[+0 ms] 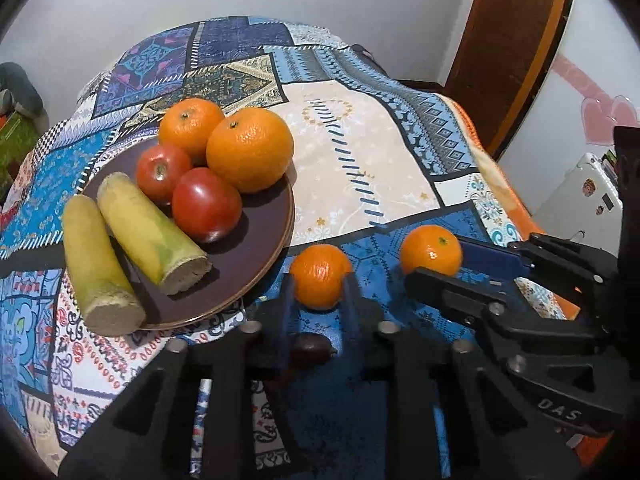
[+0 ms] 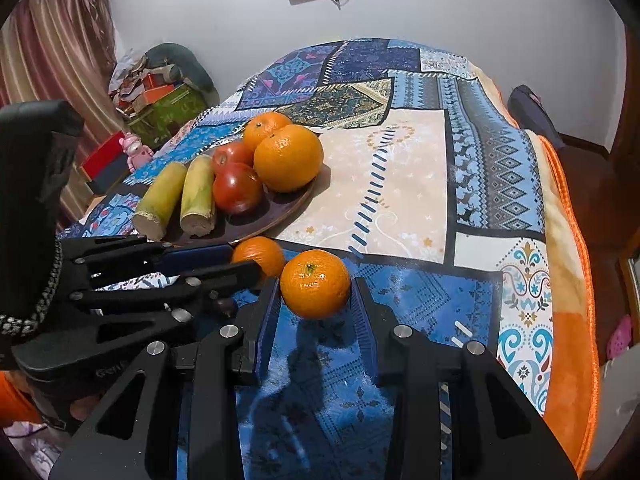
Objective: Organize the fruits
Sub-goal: 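Grasp a mandarin with the right gripper while the left grasps another mandarin, then carry both mandarins onto the plate and open both grippers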
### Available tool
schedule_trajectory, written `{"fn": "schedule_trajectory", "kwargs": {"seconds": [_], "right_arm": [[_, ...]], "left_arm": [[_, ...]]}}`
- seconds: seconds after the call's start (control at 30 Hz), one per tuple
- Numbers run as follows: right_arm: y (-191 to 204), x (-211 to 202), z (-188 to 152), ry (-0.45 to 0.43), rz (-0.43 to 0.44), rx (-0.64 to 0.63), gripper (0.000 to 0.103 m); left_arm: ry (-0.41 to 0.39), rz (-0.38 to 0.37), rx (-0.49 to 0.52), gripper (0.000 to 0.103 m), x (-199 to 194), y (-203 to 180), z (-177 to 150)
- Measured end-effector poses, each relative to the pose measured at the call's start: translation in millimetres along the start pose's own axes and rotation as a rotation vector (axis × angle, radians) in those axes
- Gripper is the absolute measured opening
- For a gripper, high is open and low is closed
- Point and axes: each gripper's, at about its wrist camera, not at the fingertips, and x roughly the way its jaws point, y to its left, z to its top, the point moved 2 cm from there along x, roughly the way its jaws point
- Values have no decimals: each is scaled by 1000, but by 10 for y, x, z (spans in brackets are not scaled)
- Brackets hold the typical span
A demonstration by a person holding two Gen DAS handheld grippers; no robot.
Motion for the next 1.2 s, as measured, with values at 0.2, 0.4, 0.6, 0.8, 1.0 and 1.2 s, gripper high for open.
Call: {"fn": "schedule_trajectory", "kwargs": {"seconds": [0.2,0.4,0.6,0.8,1.0,1.2], "right_arm": [[21,-28,32,-11,-12,-6,33],[-2,-22,30,-9,-12,-1,33],[-52,-20,6,-9,-8,14,33],[-74,-27,3,-10,-9,20,33],[-2,-41,39,-15,-11,3,33],[125,-31,153,-26,-9,-28,33]], "left_arm": [[28,-25,-34,23,30,112,2],[42,-26,-29,40,136,59,44],[67,-36,-50,41,269,38,73],[49,-57,-39,36,205,33,53],[0,-60,-47,36,-84,157,72],[-78,-31,-91,36,-506,505,146]]}}
